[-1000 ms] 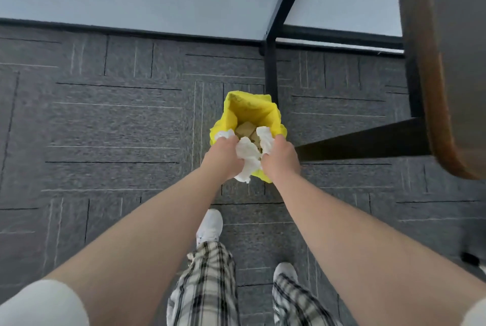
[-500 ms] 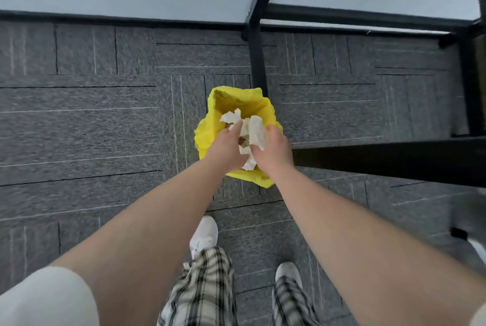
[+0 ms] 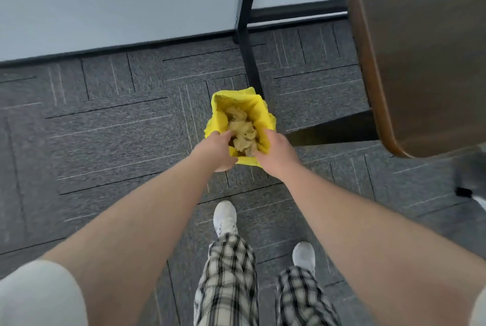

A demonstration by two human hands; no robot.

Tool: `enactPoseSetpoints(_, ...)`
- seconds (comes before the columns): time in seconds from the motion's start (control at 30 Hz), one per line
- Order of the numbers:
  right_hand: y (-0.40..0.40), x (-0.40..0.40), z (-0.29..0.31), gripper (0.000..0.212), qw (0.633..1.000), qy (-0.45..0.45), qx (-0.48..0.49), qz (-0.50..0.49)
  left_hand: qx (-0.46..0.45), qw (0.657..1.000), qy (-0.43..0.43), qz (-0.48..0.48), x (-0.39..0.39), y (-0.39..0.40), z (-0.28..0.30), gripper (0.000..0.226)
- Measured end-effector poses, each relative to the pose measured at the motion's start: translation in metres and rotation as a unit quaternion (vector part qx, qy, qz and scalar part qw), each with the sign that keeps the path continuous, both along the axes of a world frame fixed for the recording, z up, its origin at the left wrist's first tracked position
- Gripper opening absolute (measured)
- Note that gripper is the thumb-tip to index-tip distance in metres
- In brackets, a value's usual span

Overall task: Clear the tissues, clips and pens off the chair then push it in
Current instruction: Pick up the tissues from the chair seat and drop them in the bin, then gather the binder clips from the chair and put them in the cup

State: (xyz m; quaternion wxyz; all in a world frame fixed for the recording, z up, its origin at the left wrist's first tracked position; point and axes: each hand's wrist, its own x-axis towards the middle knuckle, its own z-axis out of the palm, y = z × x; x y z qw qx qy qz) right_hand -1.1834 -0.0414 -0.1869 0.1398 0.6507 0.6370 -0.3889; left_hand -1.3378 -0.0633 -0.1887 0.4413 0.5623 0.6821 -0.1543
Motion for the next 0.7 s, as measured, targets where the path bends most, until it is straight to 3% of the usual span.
enactPoseSetpoints(0.27,-0.033,0.052,0.069,0.050,0.999,0.025,0.013,0.030,-0.008,0.994,0.048,-0.097,0.054,-0.013,0.075,0.070)
enactPoseSetpoints(0.43,-0.065,0.111,0.098,0.063,0.999,0.023,0.020,0.016,0.002,0.986,0.069,-0.151,0.104,-0.037,0.112,0.072)
enactPoseSetpoints(0.7,-0.163,0.293,0.142,0.074,0.994,0.012,0.024,-0.107,0.045,0.948,0.089,-0.302,0.272,-0.087,0.171,0.081)
